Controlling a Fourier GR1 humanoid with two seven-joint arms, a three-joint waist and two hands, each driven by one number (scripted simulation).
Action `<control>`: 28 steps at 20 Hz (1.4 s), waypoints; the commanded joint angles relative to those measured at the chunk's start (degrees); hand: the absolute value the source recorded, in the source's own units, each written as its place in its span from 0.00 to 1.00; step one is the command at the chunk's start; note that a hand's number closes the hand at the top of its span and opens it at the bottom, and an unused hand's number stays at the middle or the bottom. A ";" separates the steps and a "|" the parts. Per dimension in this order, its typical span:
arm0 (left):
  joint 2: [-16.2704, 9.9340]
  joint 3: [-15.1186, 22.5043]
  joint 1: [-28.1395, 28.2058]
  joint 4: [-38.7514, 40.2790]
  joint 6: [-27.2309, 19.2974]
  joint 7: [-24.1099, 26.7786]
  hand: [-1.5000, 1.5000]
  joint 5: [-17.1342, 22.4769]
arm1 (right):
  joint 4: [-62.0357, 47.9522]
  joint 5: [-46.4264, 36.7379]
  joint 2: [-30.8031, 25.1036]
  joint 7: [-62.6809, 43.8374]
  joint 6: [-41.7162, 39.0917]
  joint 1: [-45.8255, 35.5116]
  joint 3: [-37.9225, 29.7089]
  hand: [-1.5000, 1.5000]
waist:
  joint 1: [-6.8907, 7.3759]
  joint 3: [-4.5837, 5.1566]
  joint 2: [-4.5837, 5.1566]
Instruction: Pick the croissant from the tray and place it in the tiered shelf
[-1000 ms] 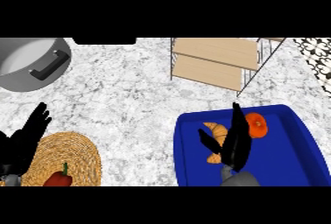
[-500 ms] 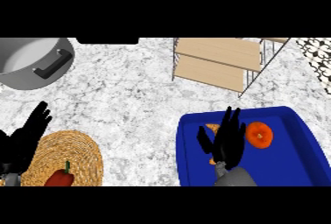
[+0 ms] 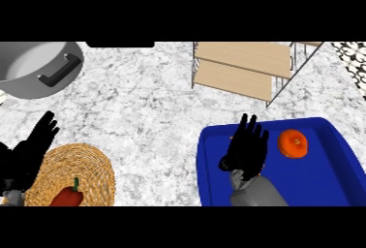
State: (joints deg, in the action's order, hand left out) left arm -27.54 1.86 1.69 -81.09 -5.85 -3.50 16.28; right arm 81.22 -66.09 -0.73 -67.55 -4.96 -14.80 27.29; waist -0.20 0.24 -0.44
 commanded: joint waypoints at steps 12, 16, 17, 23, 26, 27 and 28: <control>1.90 -0.27 -0.70 -1.44 0.13 -1.71 0.50 -1.87 | 4.83 -2.86 -1.36 -4.31 -10.46 6.54 -5.16 0.00 | -0.01 -0.24 0.33; 3.34 -0.26 -1.16 -0.85 -0.47 -1.87 0.50 -3.27 | 5.86 -3.67 -0.21 -3.63 -14.57 3.50 -7.61 0.00 | 0.11 -0.23 0.36; 3.35 -1.61 -0.38 1.61 1.31 1.19 0.50 -2.57 | 3.58 -3.32 -0.18 -2.17 -15.70 0.50 -9.61 0.00 | 0.31 -0.22 0.43; 2.64 -3.06 0.30 -0.56 2.74 -0.60 0.50 -2.75 | -3.99 -3.96 0.69 -1.93 -5.41 3.84 -6.55 0.00 | 0.57 -0.25 0.46; 4.35 -2.65 -2.67 3.21 2.48 -0.31 0.50 -4.06 | -3.96 -3.18 0.70 0.98 -6.45 3.98 -9.88 0.00 | 0.17 -0.24 0.50; 3.00 -3.45 1.73 -3.44 3.19 -2.20 0.50 -2.74 | -3.43 -2.59 0.71 -0.10 -6.77 4.14 -9.19 1.00 | 0.62 -0.26 0.39; 4.58 -2.64 1.98 0.44 3.01 2.43 0.50 -4.97 | -3.33 -2.87 0.70 0.12 -3.67 6.18 -7.65 1.00 | 0.43 -0.24 0.43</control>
State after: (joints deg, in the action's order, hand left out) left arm -24.03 -0.98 2.07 -80.71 -3.21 -3.06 12.73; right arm 80.47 -69.43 -0.40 -61.90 -11.28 -10.87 18.77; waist 0.31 0.30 -0.49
